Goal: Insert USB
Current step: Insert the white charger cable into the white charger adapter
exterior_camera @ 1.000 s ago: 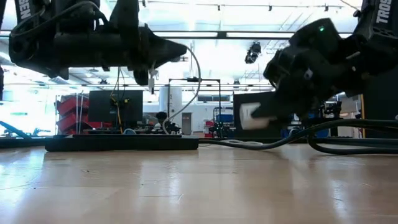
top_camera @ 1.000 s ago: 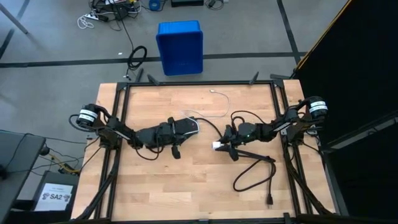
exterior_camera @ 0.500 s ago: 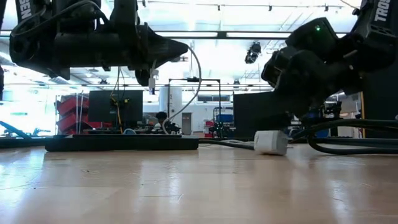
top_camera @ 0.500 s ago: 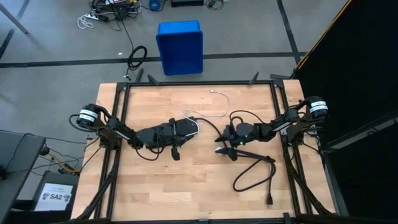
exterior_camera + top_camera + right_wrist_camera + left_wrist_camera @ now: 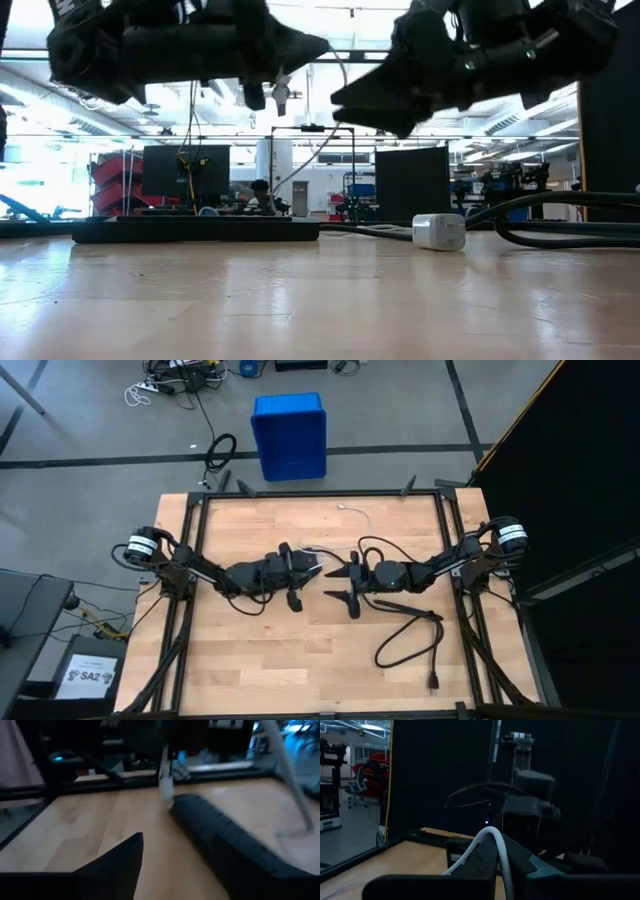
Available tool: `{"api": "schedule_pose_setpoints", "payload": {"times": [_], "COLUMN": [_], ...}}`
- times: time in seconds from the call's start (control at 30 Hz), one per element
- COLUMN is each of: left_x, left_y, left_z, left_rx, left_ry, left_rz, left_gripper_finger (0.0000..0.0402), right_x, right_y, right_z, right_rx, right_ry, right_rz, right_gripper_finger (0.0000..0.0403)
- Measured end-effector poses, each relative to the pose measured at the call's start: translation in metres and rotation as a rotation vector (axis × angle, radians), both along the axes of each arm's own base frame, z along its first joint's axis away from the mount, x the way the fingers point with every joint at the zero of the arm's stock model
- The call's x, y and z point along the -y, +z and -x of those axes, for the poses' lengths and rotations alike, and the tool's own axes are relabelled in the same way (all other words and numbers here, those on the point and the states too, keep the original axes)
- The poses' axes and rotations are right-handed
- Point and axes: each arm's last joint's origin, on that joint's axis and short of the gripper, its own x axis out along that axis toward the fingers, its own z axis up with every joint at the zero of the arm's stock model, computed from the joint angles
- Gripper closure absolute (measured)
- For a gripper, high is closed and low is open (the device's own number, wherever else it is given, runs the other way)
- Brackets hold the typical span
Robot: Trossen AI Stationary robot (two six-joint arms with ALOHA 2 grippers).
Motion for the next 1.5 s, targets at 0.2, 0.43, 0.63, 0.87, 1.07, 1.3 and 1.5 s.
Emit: {"api": "schedule_pose_setpoints", "payload": {"times": [0.2, 0.43, 0.63, 0.87, 1.07, 1.3, 1.5], "left_x": [0.003, -0.001, -0.001, -0.001, -0.001, -0.001, -0.001], "left_y": [0.006, 0.009, 0.012, 0.007, 0.004, 0.004, 0.004], "left_z": [-0.016, -0.026, -0.029, -0.029, -0.029, -0.029, -0.029], "left_rx": [-0.046, -0.076, -0.076, -0.129, -0.155, -0.155, -0.156], "left_ry": [-0.013, -0.001, -0.004, -0.007, -0.009, -0.008, -0.008], "left_rz": [-0.023, -0.029, -0.044, -0.040, -0.036, -0.035, -0.035], "left_gripper_finger": [0.0401, 0.0401, 0.0401, 0.0401, 0.0401, 0.0401, 0.0401], "right_x": [0.000, 0.000, -0.001, -0.003, -0.003, -0.003, -0.003], "right_y": [0.004, 0.005, -0.010, -0.017, -0.013, -0.016, -0.017], "right_z": [-0.004, -0.004, -0.017, -0.038, -0.040, -0.039, -0.039], "right_rx": [0.007, 0.016, 0.041, 0.066, 0.090, 0.061, 0.055], "right_ry": [-0.012, -0.014, -0.010, -0.009, -0.009, -0.011, -0.011], "right_rz": [-0.003, -0.015, -0.022, -0.009, -0.003, 0.001, 0.011], "right_gripper_finger": [0.0221, 0.0224, 0.0225, 0.0227, 0.0237, 0.0270, 0.0335]}}
